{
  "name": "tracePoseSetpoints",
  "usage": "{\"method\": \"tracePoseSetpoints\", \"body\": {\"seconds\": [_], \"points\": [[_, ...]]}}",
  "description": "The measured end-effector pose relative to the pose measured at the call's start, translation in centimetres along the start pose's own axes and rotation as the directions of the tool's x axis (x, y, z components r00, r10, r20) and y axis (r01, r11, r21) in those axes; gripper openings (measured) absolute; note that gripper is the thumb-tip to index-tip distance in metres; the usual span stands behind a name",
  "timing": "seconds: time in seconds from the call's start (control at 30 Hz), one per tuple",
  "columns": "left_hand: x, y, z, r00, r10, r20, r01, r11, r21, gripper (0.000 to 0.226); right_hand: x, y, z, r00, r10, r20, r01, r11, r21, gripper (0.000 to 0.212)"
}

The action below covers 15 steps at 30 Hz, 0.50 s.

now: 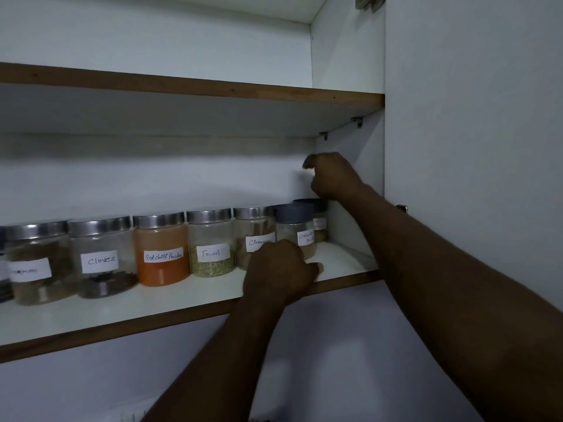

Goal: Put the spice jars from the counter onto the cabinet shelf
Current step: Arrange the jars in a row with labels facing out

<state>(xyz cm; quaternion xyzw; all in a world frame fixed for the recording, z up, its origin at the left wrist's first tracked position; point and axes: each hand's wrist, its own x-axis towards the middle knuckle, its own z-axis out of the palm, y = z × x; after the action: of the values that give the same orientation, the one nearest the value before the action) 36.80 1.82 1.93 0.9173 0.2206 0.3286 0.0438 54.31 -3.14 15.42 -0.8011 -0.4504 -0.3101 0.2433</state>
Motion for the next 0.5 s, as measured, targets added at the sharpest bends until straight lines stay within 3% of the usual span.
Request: {"method": "tracePoseSetpoints", "body": {"seconds": [0.07,0.1,0.17,0.23,0.33,0.5], "points": [[0.1,-0.1,0.0,1.0,0.0,-0.008,0.0,1.0,0.009,0.048,-0.4,-1.3,-1.9,1.0,-0.013,0.012,0.01,0.983,0.186,0.027],[0.1,0.0,0.0,1.0,-0.001,-0.011,0.002,1.0,0.017,0.049,-0.7,-1.9,-2.5,0.992,-0.045,0.114,0.019,0.976,0.217,0.021],[0.1,0.1,0.0,1.0,-0.012,-0.009,0.012,1.0,0.021,0.052,-1.4,-2.7,-3.0,0.924,-0.094,0.369,0.053,0.991,0.12,0.028],[0.2,0.1,0.2,1.0,-0.013,-0.007,0.014,0.999,0.031,0.053,-2.0,-3.2,-2.1,0.876,-0.089,0.475,0.097,0.995,0.006,0.037],[0.1,0.0,0.4,0.999,0.008,-0.039,-0.006,0.999,0.049,0.051,-2.1,-3.5,0.6,0.903,-0.112,0.415,0.107,0.994,0.035,0.043],[0.0,-0.1,1.0,0.995,0.04,-0.095,-0.037,0.999,0.039,0.054,-1.6,-3.5,5.0,0.957,-0.126,0.261,0.117,0.992,0.048,0.027]]}}
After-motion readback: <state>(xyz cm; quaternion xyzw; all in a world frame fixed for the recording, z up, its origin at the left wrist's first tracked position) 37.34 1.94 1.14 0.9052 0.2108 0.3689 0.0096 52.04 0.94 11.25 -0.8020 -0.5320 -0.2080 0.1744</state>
